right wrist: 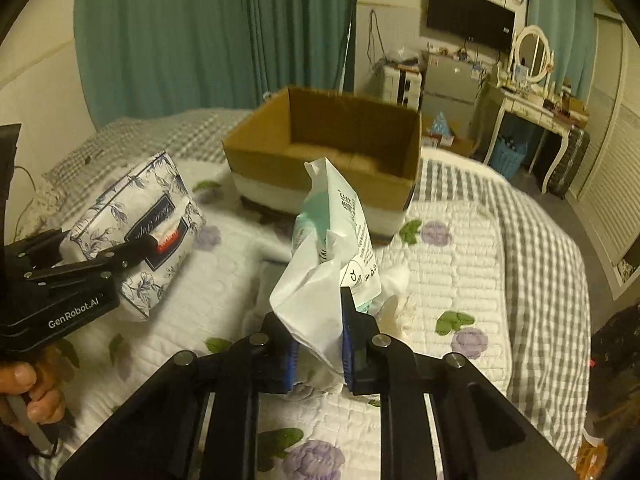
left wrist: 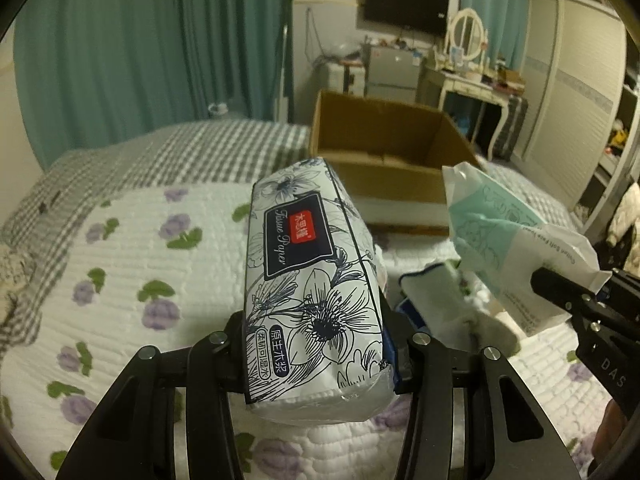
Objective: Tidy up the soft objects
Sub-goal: 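Carry the tissue pack and plastic bag into the cardboard box with both tools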
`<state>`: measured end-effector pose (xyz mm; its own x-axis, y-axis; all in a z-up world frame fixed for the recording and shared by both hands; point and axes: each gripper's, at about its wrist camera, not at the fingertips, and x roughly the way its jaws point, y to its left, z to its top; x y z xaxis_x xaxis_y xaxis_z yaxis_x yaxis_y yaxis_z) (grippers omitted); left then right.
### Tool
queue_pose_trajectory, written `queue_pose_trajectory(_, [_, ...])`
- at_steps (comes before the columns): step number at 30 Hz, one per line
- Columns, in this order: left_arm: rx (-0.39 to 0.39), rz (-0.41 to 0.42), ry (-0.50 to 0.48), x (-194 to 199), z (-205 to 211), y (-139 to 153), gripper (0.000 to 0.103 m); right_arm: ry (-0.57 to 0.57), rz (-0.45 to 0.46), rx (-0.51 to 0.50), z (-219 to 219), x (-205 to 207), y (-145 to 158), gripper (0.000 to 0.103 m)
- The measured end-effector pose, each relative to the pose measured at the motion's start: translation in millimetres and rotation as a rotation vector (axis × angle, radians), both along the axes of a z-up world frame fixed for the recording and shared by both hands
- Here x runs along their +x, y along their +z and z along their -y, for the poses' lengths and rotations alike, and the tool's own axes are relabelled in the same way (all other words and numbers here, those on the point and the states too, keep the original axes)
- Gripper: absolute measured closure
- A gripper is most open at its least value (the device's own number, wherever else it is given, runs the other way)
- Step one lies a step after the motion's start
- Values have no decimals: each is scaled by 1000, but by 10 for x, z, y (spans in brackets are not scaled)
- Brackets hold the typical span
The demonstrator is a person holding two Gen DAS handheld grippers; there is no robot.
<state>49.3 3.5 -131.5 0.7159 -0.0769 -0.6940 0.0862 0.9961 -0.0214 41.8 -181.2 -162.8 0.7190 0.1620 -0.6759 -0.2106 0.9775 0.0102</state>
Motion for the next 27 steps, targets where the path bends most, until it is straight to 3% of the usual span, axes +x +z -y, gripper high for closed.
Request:
queue_pose_trajectory(9, [-29, 107, -12, -265, -60, 580, 57, -6, 148, 35, -36, -387, 618, 87])
queue_pose_trajectory(27, [-36, 424, -75, -614, -100, 1869, 57, -40, 430, 121, 88, -908, 2107, 87])
